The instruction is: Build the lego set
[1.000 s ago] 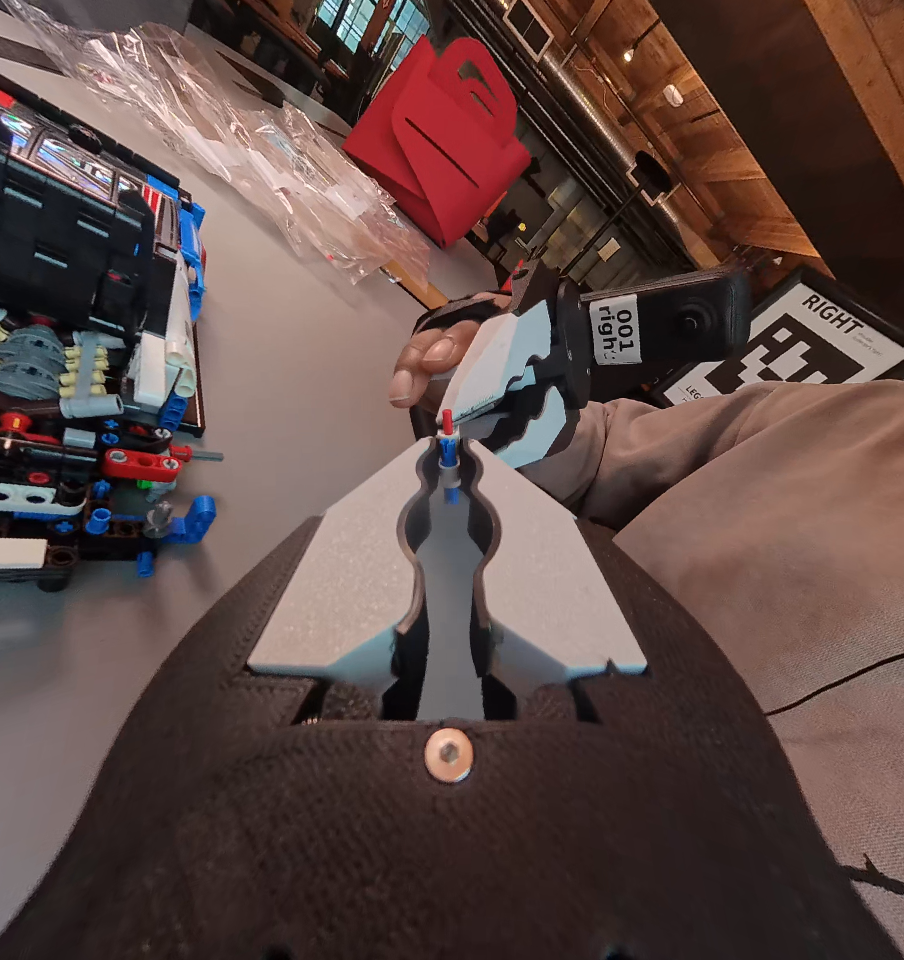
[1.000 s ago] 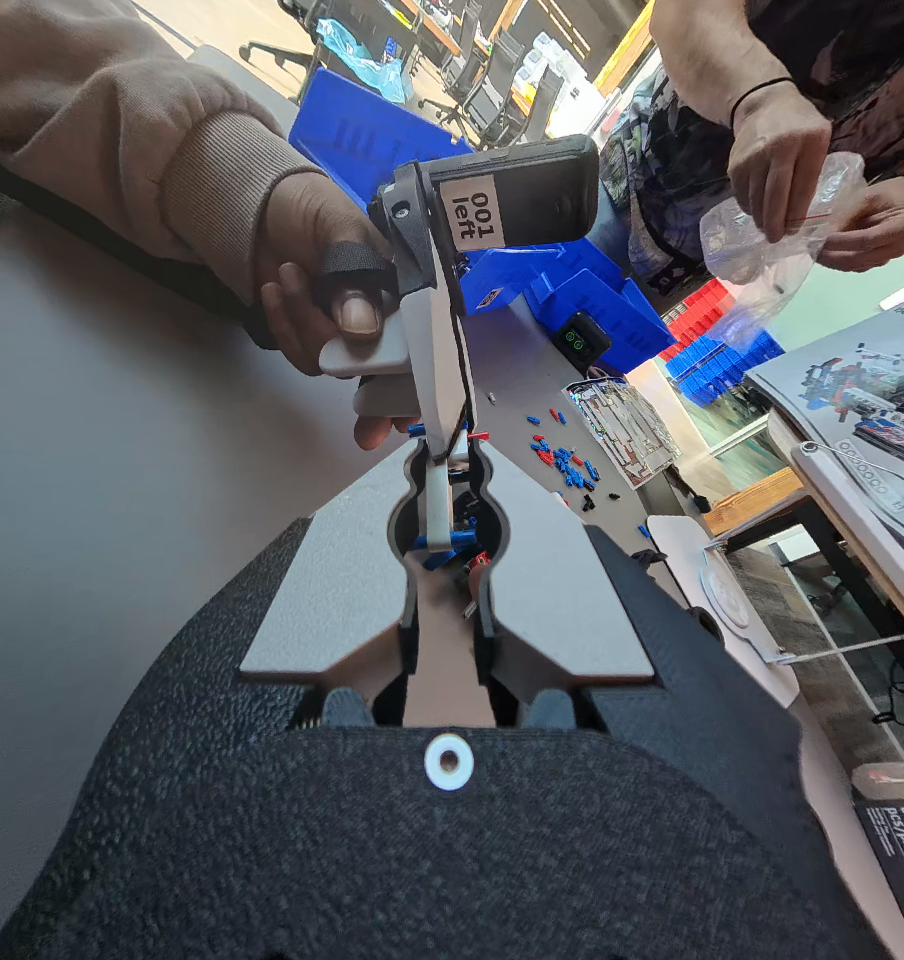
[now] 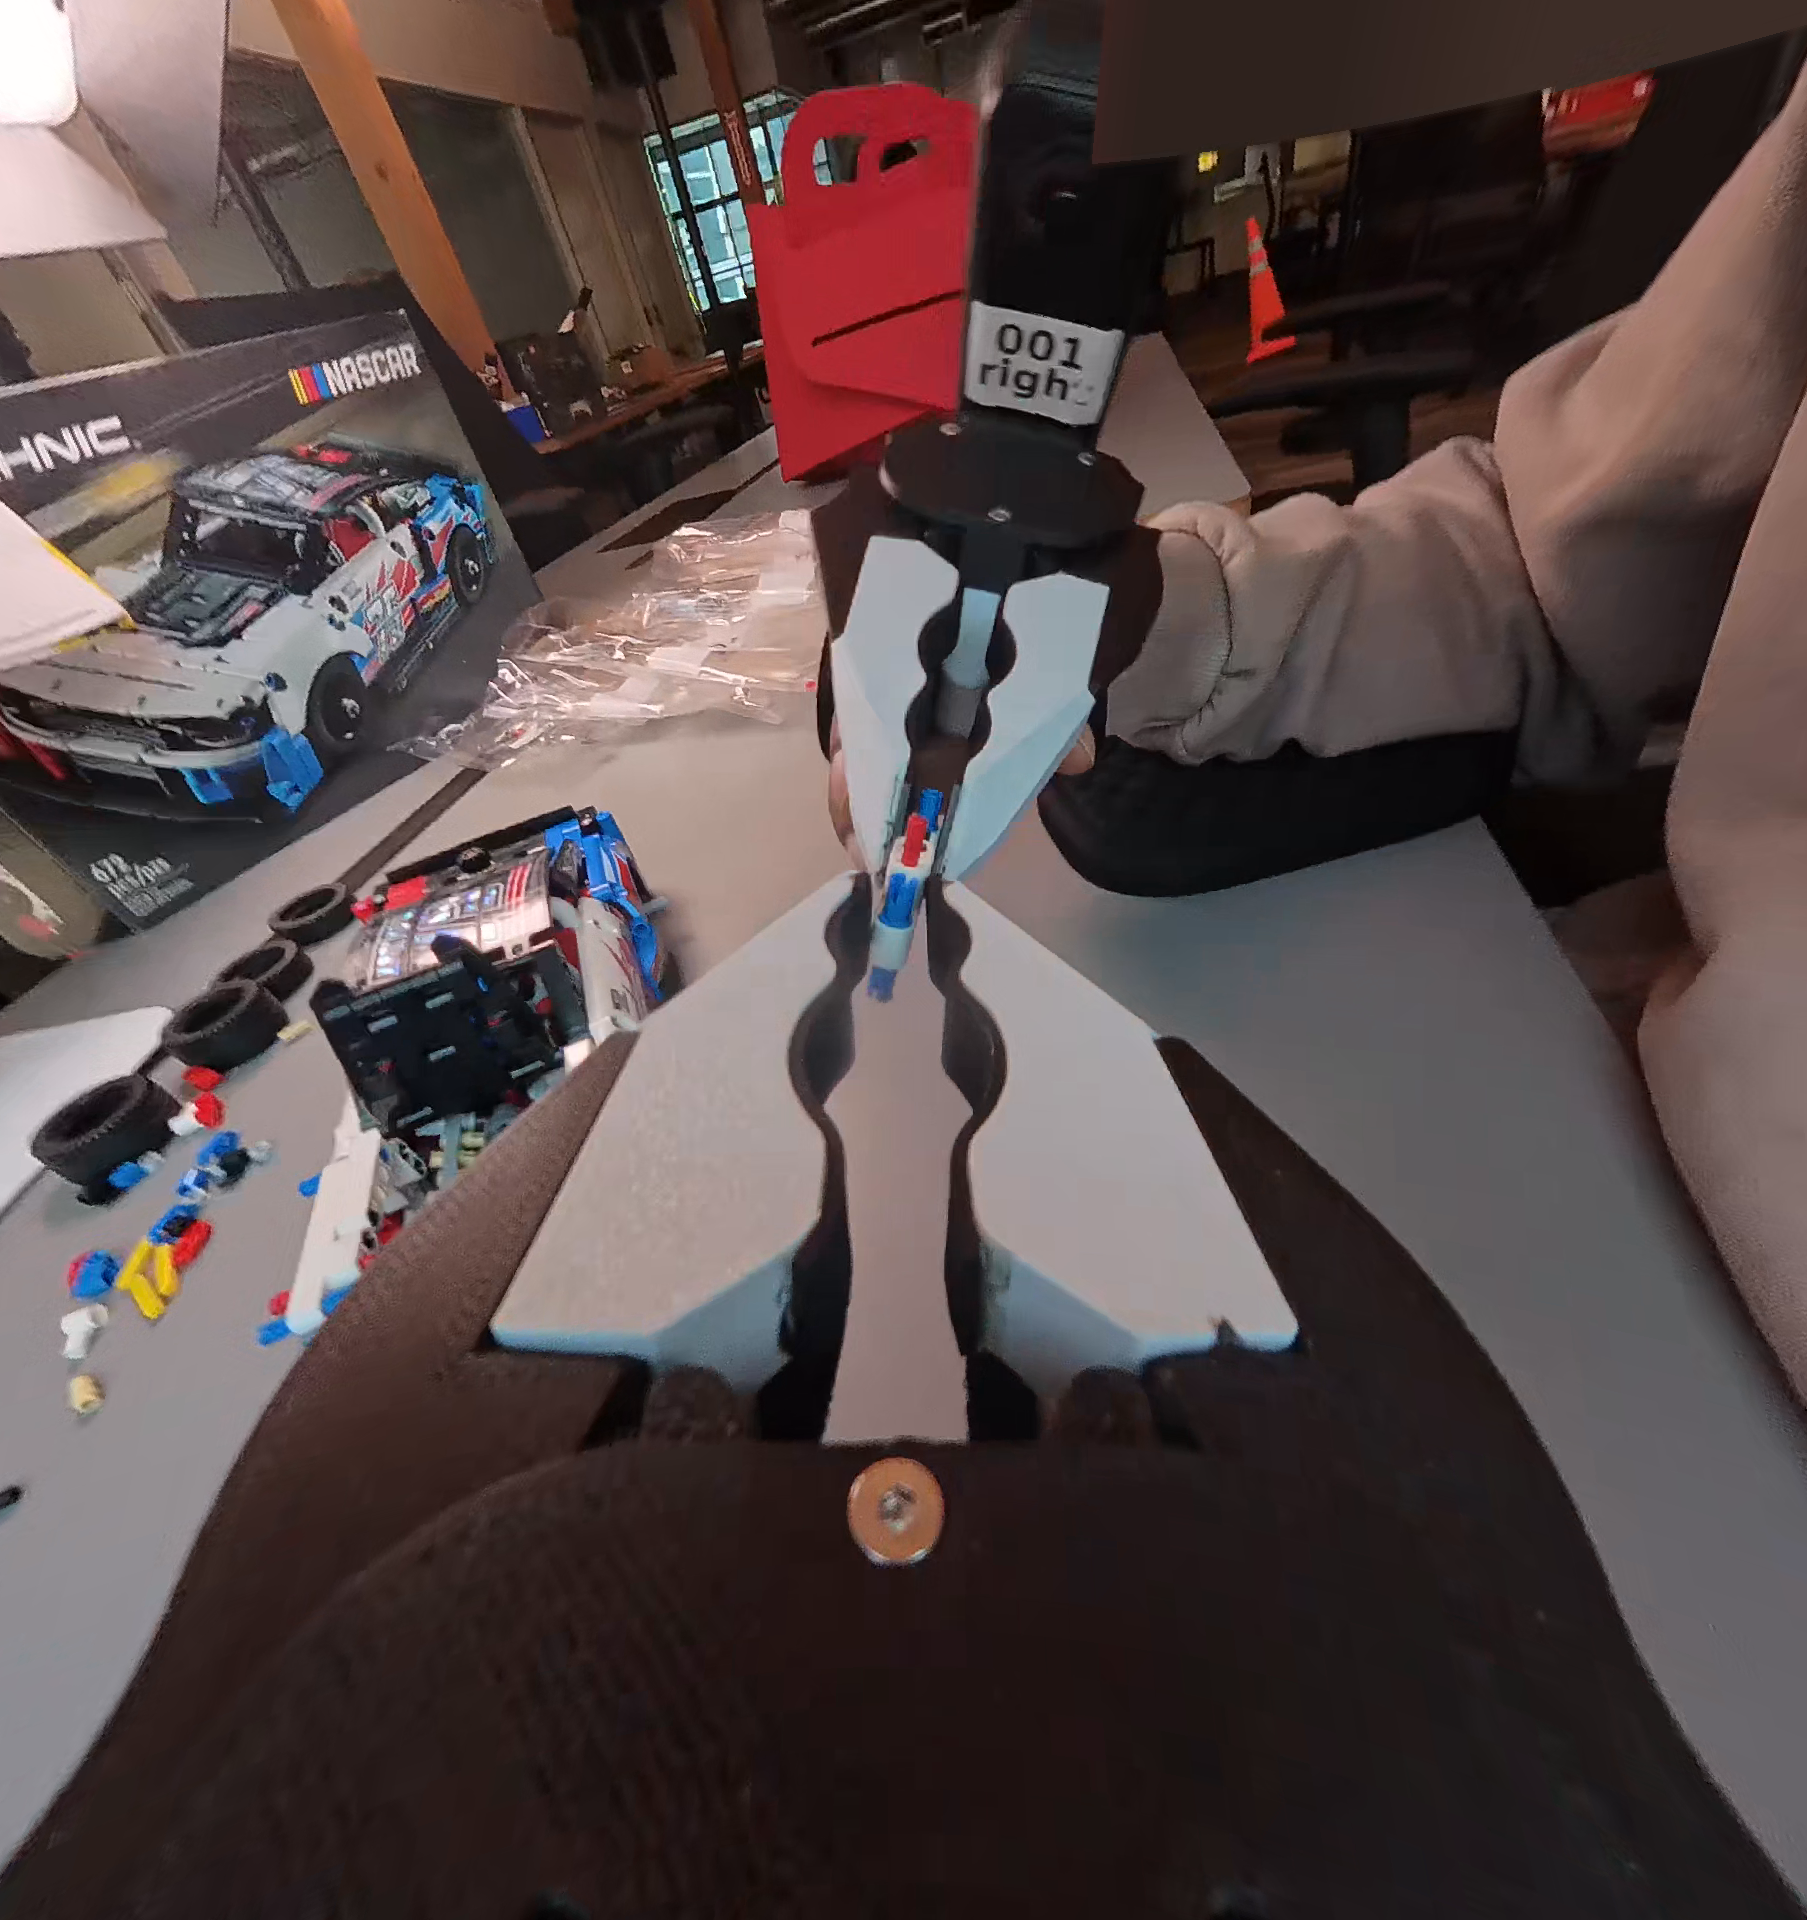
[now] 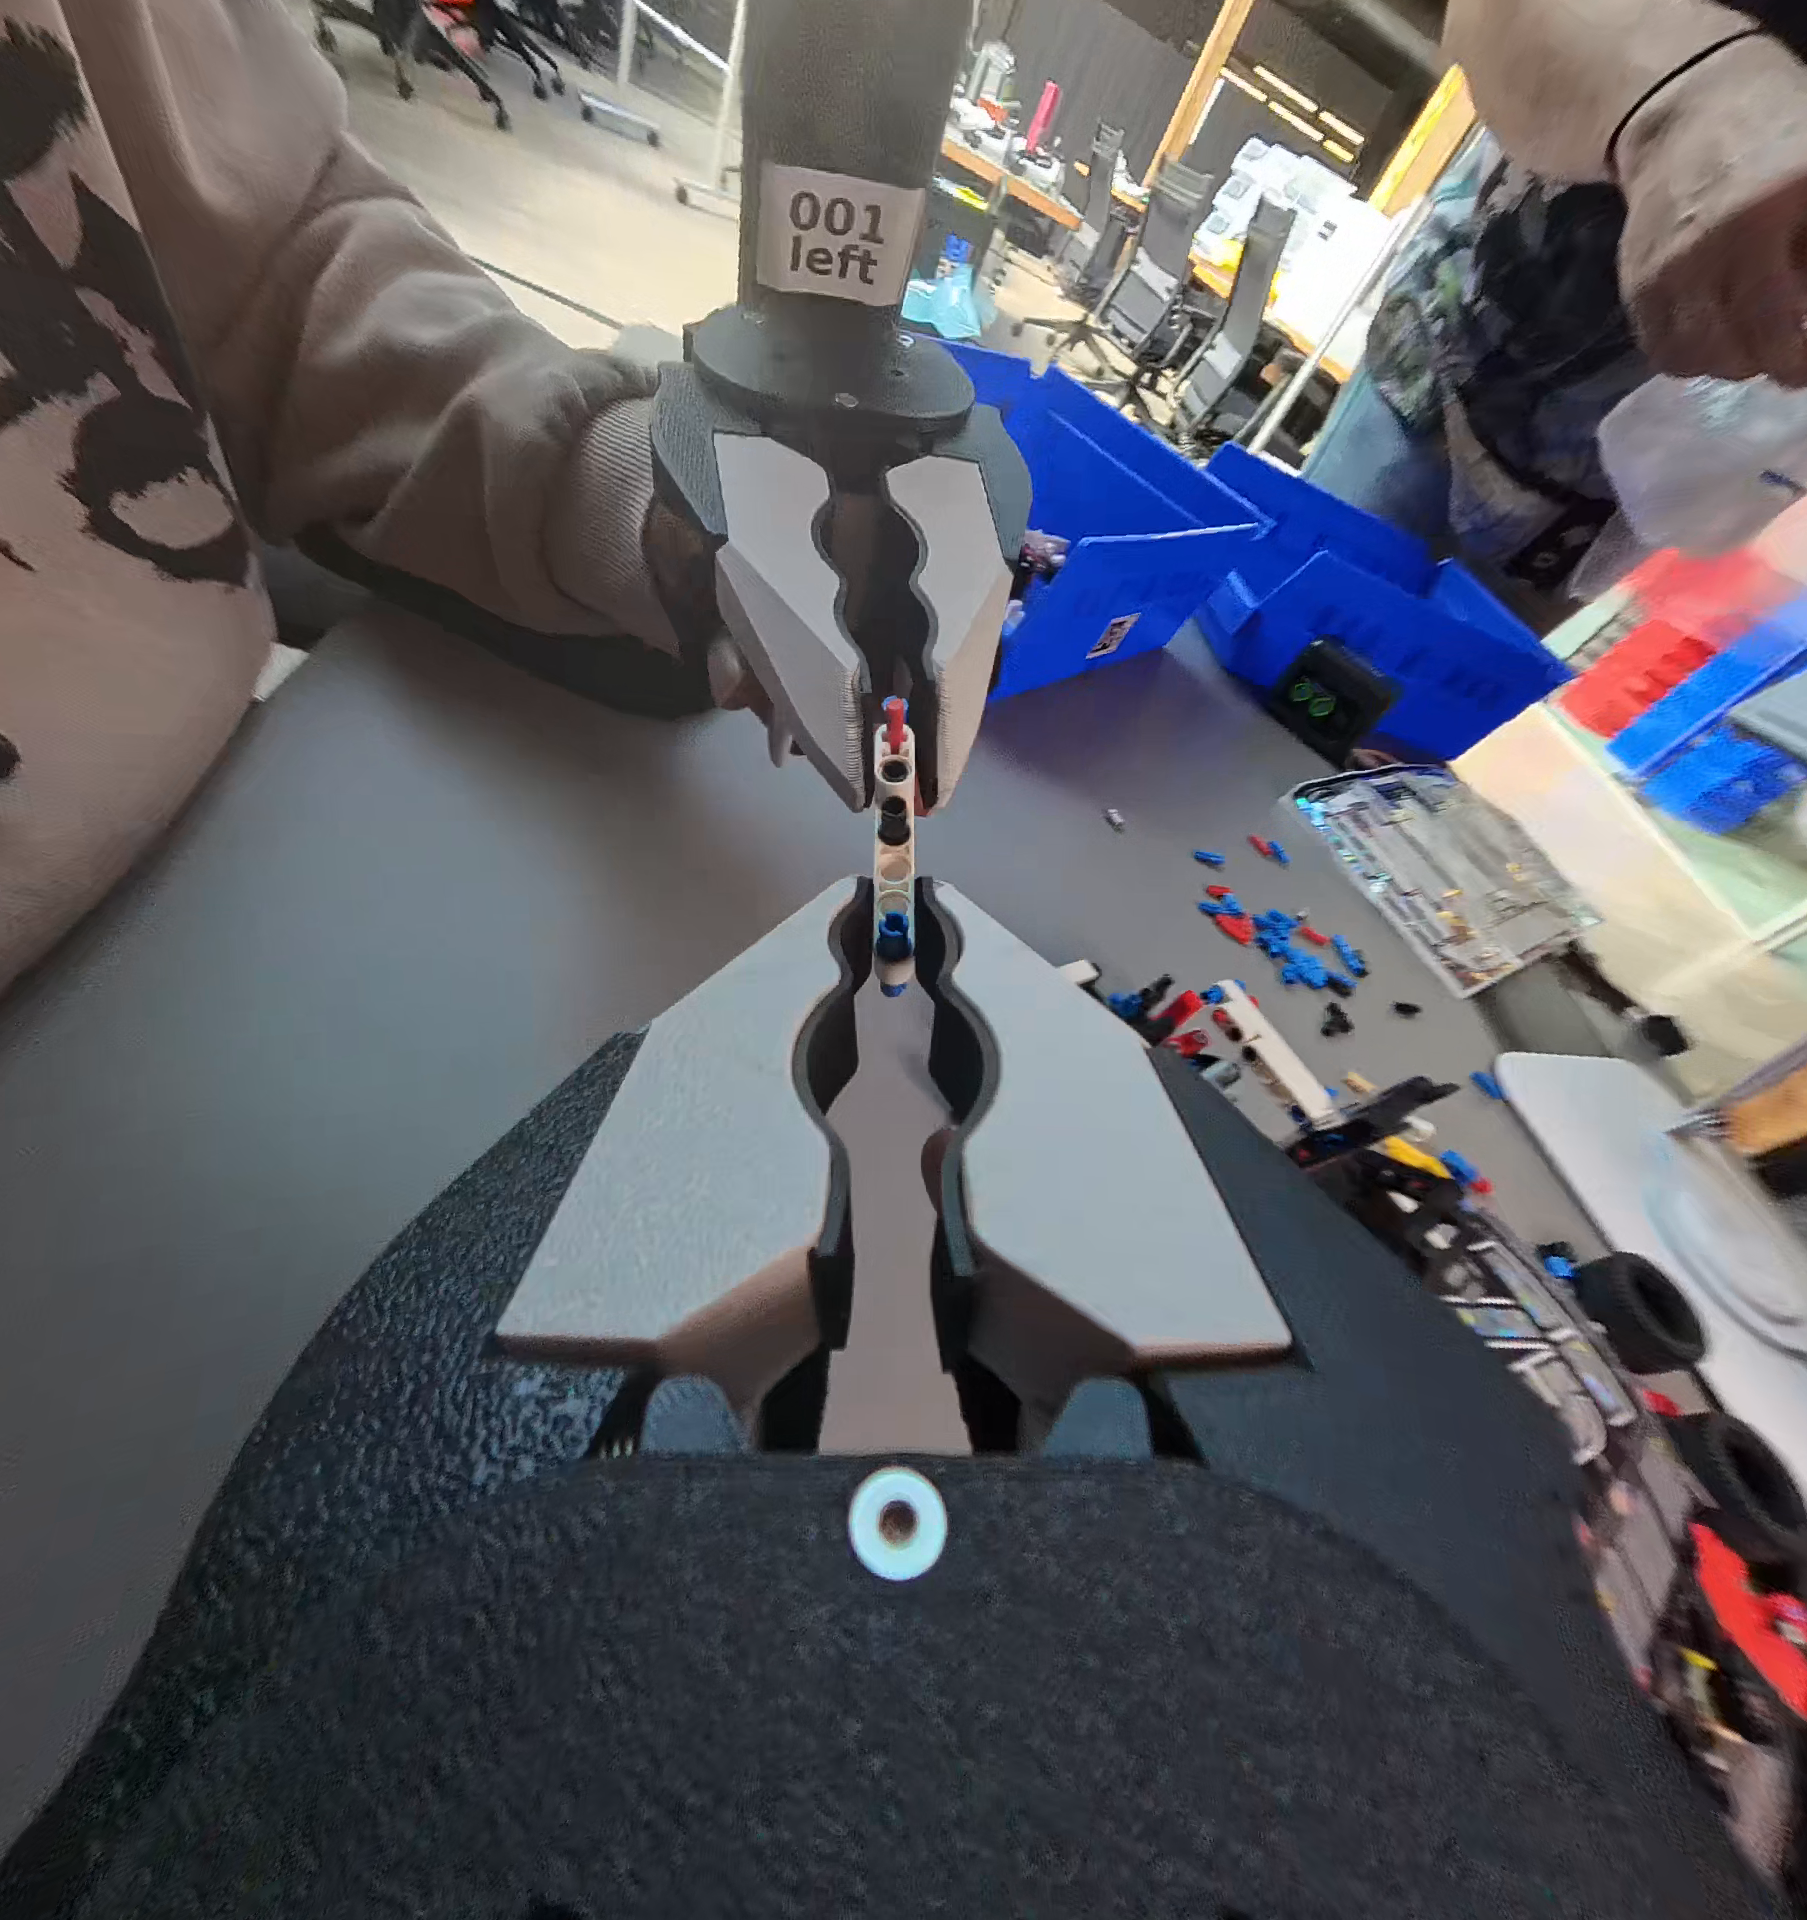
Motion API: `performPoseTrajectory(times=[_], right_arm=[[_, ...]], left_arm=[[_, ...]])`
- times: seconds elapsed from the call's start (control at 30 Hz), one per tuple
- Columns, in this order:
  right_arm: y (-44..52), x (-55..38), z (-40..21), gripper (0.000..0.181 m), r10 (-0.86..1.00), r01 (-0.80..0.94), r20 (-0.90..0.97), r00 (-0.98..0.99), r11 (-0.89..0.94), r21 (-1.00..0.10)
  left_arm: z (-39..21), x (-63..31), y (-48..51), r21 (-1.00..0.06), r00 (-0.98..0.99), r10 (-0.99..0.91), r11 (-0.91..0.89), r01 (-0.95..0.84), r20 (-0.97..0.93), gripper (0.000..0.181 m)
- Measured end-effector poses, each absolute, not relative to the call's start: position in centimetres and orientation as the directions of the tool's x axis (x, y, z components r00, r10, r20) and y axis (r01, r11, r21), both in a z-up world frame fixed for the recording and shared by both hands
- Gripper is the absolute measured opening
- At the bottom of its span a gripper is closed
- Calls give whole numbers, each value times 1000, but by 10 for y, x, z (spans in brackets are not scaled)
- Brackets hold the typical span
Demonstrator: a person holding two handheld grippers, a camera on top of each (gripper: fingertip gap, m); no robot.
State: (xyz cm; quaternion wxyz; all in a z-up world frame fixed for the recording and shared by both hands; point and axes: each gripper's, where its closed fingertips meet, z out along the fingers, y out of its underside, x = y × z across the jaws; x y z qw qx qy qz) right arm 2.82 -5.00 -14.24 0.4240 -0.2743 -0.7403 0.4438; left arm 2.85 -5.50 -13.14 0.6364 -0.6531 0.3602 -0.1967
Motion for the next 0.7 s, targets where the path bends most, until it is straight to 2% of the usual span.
performPoseTrajectory(times=[0.1, 0.2, 0.27, 0.37, 0.47, 0.53, 0.63, 0.7], right_arm=[[-39, 23, -133, 5, 692, -41, 646, -322, 672, -740], [-32, 21, -125, 6, 459, -59, 878, -137, 881, -469], [-36, 20, -124, 6, 355, -59, 931, -84, 931, -361], [-38, 17, -125, 6, 282, -51, 958, -57, 957, -285], [-39, 16, -126, 6, 244, -47, 969, -44, 968, -246], [-39, 15, -126, 6, 256, -46, 966, -45, 965, -258], [-38, 15, -127, 7, 375, -54, 924, -74, 924, -379], [-38, 16, -127, 18, 527, -65, 838, -144, 839, -540]], left_arm=[[-132, 18, -48, -995, 676, -735, -97, -31, 51, 23], [-129, 15, -48, -950, 588, -747, -267, 161, 310, 30], [-120, 16, -51, -901, 491, -756, -332, 281, 432, 31], [-121, 17, -50, -877, 468, -744, -368, 310, 477, 31], [-121, 16, -50, -854, 445, -732, -401, 331, 516, 30], [-122, 16, -51, -858, 445, -735, -400, 324, 511, 29], [-121, 16, -51, -896, 486, -754, -345, 281, 442, 30], [-116, 16, -54, -923, 504, -775, -284, 261, 381, 30]])
